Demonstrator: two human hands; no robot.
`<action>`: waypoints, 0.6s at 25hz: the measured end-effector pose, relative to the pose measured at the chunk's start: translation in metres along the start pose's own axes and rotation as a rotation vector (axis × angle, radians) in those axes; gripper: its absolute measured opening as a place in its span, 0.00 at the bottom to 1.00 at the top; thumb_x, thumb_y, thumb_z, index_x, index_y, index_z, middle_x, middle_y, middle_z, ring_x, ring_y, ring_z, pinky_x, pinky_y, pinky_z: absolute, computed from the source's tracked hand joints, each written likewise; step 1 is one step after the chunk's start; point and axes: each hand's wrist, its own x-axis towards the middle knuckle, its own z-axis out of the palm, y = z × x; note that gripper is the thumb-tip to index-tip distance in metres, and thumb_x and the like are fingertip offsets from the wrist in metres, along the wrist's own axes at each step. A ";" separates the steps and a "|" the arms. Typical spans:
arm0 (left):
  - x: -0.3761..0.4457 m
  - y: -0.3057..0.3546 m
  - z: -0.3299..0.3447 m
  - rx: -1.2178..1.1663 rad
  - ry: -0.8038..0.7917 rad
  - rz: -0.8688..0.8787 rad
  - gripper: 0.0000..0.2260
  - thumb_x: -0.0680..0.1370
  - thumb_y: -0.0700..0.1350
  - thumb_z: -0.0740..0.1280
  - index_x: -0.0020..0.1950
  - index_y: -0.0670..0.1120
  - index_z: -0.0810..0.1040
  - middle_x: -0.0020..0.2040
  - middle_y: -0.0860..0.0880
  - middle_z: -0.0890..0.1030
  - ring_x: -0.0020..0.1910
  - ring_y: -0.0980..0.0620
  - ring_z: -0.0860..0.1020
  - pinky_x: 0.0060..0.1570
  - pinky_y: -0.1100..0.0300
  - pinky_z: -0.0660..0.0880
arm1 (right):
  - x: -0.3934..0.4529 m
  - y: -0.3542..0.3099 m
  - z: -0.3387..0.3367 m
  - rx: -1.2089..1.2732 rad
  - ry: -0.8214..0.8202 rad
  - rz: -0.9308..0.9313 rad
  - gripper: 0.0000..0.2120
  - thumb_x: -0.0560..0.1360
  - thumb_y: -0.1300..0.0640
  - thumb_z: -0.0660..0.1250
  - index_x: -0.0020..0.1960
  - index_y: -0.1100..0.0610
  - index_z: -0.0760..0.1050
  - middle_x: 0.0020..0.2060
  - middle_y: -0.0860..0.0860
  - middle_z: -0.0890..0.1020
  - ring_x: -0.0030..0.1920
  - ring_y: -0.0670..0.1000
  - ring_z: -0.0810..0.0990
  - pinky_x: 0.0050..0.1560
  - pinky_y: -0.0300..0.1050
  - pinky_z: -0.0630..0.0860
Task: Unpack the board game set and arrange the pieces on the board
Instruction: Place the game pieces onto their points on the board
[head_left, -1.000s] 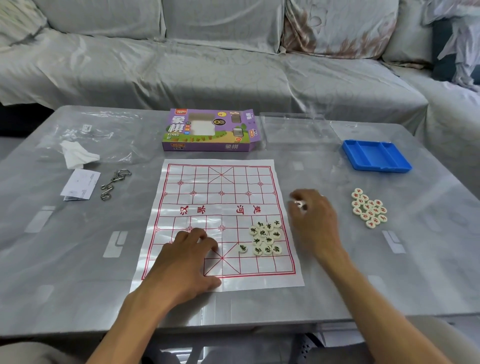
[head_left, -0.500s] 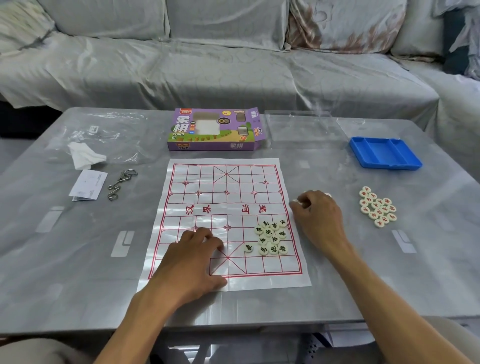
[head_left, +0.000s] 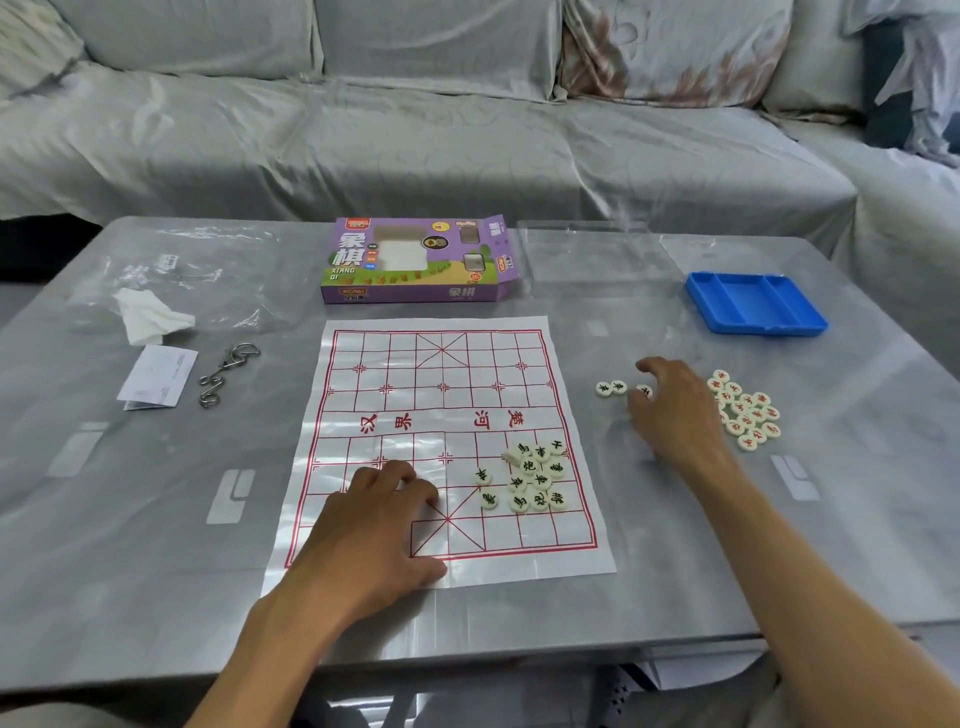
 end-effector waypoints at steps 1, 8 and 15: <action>0.000 0.000 0.000 0.002 0.001 0.000 0.27 0.69 0.65 0.68 0.65 0.61 0.67 0.67 0.61 0.64 0.66 0.56 0.64 0.62 0.58 0.68 | 0.002 0.010 0.006 -0.034 -0.013 0.012 0.14 0.78 0.59 0.62 0.62 0.57 0.75 0.62 0.57 0.77 0.60 0.59 0.74 0.61 0.51 0.68; -0.001 0.002 -0.001 -0.001 -0.006 -0.011 0.27 0.69 0.64 0.68 0.66 0.61 0.67 0.67 0.60 0.64 0.66 0.55 0.64 0.62 0.57 0.68 | -0.007 0.016 0.014 -0.045 0.021 -0.096 0.07 0.75 0.60 0.64 0.50 0.58 0.80 0.45 0.56 0.81 0.45 0.55 0.77 0.47 0.52 0.76; 0.000 0.001 0.000 0.004 0.007 -0.005 0.26 0.69 0.63 0.69 0.65 0.60 0.68 0.68 0.59 0.64 0.66 0.54 0.64 0.63 0.56 0.68 | -0.075 -0.064 0.007 0.235 -0.032 -0.398 0.05 0.71 0.55 0.72 0.47 0.51 0.79 0.40 0.43 0.80 0.44 0.45 0.75 0.43 0.40 0.71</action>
